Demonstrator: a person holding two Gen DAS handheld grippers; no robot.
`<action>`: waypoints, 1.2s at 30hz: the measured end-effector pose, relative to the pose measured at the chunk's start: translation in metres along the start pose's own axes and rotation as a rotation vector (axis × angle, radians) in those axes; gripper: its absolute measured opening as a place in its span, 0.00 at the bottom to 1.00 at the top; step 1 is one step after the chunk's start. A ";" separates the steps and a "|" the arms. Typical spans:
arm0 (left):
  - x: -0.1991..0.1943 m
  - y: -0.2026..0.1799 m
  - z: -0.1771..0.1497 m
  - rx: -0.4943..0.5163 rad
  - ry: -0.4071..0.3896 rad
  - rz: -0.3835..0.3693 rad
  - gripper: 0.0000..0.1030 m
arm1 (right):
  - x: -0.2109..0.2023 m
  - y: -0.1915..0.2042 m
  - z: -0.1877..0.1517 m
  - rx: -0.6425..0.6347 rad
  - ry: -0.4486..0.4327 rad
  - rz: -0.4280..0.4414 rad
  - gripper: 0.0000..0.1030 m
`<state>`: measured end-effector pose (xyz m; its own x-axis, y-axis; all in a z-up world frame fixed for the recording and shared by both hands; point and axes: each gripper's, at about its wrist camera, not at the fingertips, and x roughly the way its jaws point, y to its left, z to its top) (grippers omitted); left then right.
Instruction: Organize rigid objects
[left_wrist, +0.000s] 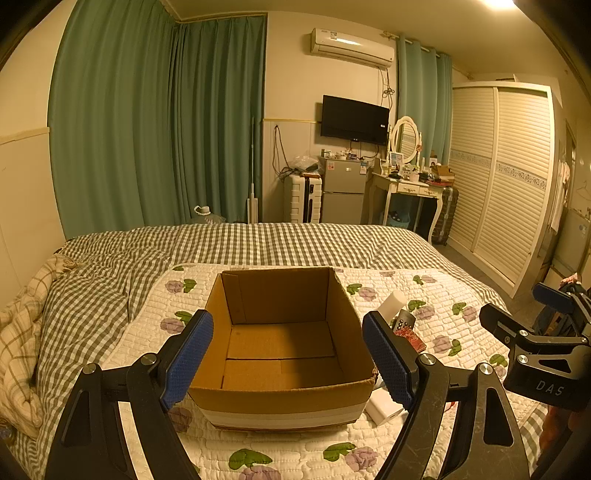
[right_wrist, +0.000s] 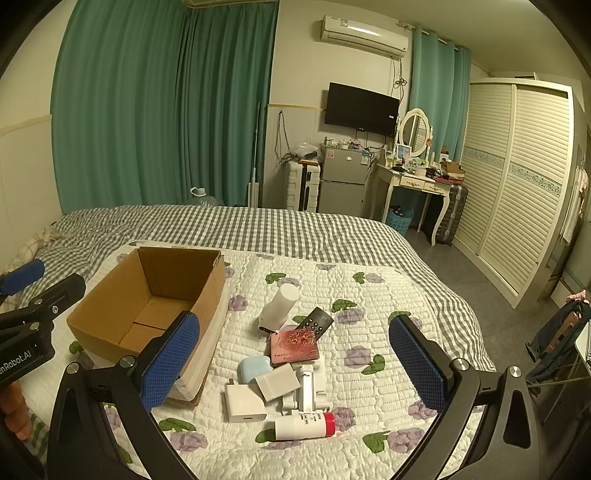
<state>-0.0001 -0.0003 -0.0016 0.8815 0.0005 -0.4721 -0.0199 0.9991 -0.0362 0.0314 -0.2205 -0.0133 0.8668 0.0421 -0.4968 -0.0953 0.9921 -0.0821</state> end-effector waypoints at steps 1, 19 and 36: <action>0.000 0.000 0.000 0.001 0.000 0.002 0.83 | 0.000 0.000 -0.001 0.000 0.000 0.000 1.00; 0.000 0.000 -0.004 0.001 0.000 -0.002 0.83 | 0.001 0.004 -0.005 -0.003 0.009 0.001 1.00; -0.003 -0.002 0.000 0.013 -0.002 0.004 0.83 | 0.002 0.002 -0.007 0.006 0.004 0.005 1.00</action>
<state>-0.0024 -0.0020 0.0001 0.8822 0.0044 -0.4708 -0.0170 0.9996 -0.0226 0.0291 -0.2198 -0.0206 0.8642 0.0469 -0.5010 -0.0969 0.9925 -0.0741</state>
